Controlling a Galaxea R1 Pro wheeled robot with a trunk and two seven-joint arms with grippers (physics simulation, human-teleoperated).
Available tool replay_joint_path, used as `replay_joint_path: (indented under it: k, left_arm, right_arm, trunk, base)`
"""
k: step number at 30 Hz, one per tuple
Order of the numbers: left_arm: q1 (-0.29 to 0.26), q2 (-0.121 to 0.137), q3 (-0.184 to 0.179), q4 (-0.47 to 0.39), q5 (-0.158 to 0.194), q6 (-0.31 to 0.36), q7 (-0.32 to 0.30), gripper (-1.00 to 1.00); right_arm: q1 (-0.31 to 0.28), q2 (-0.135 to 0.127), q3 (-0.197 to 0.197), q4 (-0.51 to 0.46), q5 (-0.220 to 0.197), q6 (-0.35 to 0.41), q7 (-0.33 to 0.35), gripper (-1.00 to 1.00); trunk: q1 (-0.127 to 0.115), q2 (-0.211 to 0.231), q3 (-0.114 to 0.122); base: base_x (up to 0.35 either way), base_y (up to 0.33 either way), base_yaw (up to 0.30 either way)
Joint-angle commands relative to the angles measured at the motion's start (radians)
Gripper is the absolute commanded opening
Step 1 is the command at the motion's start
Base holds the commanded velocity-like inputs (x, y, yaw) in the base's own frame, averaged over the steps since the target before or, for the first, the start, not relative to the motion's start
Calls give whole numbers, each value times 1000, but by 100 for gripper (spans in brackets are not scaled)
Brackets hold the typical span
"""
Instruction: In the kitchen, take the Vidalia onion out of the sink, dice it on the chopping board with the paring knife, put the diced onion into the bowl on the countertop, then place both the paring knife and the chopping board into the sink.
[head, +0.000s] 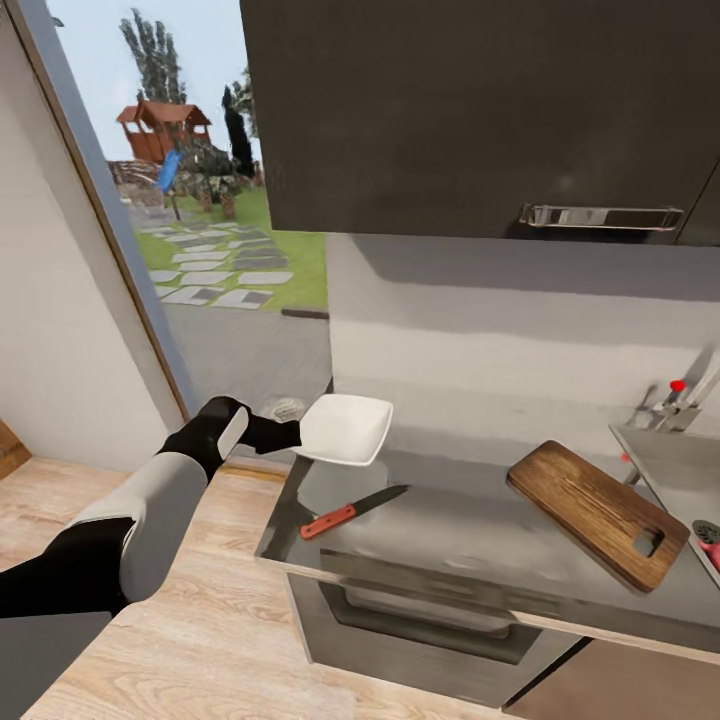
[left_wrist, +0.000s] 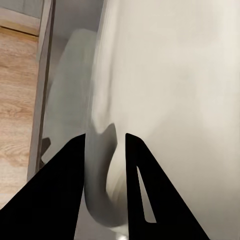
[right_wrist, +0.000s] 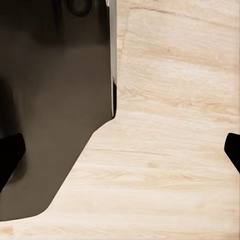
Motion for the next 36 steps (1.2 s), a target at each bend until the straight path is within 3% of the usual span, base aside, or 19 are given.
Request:
replay_joint_path:
  k: [1,23,27,36]
  left_arm:
    - [-1,-1,6,-1,6,7,1,-100]
    - [0,-4,7,89,6,-43,3,-100]
    - [0,-4,8,108,6,-93,8,-100]
    - [0,-4,16,129,6,-107,9,-100]
  right_arm:
    - [-1,0,0,1,-1,-3,-2,100]
    - [-1,0,0,1,-1,-3,-2,100]
    - [-1,0,0,1,-1,-3,-2,100]
    - [-1,0,0,1,-1,-3,-2,100]
  trunk:
    - [1,-2,-2]
    - [1,-2,-2]
    - [1,-2,-2]
    - [1,-2,-2]
  base:
    - [0,-3,19]
    - [0,0,2]
    - [0,0,0]
    - [0,0,0]
